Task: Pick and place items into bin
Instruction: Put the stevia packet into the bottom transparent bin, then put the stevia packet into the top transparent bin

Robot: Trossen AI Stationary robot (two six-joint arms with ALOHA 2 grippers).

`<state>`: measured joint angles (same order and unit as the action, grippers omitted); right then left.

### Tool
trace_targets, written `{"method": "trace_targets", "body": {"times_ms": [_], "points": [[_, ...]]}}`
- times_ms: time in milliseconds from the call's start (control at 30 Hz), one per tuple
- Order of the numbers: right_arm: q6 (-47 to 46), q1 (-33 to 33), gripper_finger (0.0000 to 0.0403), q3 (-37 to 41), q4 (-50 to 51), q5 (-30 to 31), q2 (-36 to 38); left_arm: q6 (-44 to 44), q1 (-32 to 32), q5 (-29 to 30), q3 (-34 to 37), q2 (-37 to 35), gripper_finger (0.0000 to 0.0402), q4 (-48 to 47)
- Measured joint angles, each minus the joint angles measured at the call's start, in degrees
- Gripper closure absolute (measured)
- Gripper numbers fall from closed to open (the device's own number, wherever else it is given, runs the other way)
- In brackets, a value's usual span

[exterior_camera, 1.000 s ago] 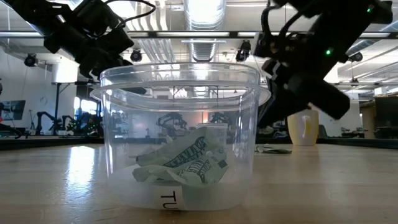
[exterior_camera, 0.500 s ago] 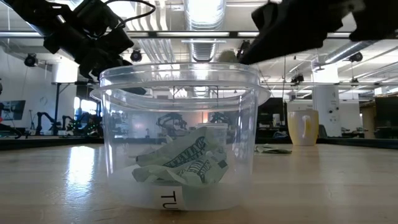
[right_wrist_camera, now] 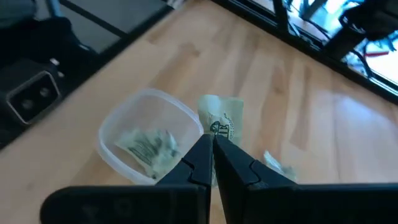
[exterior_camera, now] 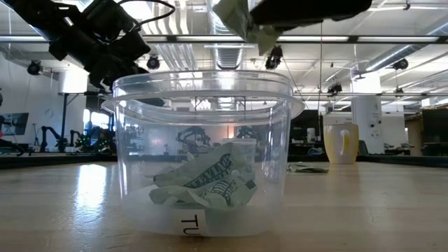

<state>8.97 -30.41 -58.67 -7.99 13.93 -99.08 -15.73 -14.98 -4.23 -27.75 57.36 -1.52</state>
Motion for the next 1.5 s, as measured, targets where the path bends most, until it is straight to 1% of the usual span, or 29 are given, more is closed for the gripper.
{"method": "trace_targets", "body": {"times_ms": [100,267,467,567,767,967,1100,1200,1500], "points": [[0.29,-0.11,0.0395,-1.22,-0.65,-1.59,-0.88,0.0,0.0,0.0,0.0,0.0,0.0285,0.01],[1.24,-0.07,0.0394,-3.48,-1.37,-6.75,-4.04,0.01,0.0,0.0,0.02,0.0,0.0285,0.19],[1.73,0.02,0.0394,-6.77,-0.81,-9.95,-7.72,0.02,0.0,0.0,0.07,0.0,0.0285,0.06],[1.73,0.06,0.0394,-8.03,0.02,-10.12,-8.29,0.02,0.0,0.0,0.09,0.0,0.0285,0.01],[1.57,0.39,0.0394,-7.94,0.46,-10.03,-8.69,0.02,0.0,0.0,0.11,0.0,0.0285,-0.03],[-2.62,0.99,0.0394,-7.74,0.32,-9.44,-8.67,0.02,0.0,0.0,0.11,0.0,0.0285,0.04],[-2.82,1.27,0.0392,-7.7,0.54,-9.41,-8.67,0.03,0.0,0.0,0.11,0.0,0.0285,0.02],[-3.0,1.22,0.0381,-7.7,0.48,-9.42,-8.67,0.02,0.0,-0.02,0.11,0.0,0.0285,0.02],[-3.17,1.18,0.033,-7.68,0.63,-9.41,-8.56,0.28,0.0,-0.04,0.09,0.47,0.0285,0.04]]}}
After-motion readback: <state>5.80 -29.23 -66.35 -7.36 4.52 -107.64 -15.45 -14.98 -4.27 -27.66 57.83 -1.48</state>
